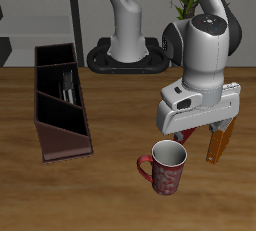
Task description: Place the striped book into the right desk caddy's front compartment and place the red mug into the right desk caddy's right compartment
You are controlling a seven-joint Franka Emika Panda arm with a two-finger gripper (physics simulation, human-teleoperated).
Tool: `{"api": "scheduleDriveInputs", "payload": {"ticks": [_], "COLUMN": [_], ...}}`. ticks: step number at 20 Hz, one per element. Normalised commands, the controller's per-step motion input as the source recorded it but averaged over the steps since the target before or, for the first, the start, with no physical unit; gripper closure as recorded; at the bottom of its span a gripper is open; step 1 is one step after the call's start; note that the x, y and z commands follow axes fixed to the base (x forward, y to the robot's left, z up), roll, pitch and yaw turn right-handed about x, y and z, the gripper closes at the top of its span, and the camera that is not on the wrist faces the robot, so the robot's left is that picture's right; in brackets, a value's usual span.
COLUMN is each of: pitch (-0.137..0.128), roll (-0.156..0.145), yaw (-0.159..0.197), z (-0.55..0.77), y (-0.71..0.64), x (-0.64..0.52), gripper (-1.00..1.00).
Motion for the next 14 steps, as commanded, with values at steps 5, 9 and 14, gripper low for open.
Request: {"api": "scheduleDriveInputs", "payload": {"ticks": [5, 9, 14], "pitch": [0.037, 0.018, 0.033], "roll": [0.000, -0.016, -0.015], "yaw": [0.006, 0.015, 0.015], "z": [-0.28, -0.15, -0.20], "y": [-0.07, -0.16, -0.18], "x": [0.01, 0.02, 0.01], "gripper": [-1.00, -1.00, -1.00]}}
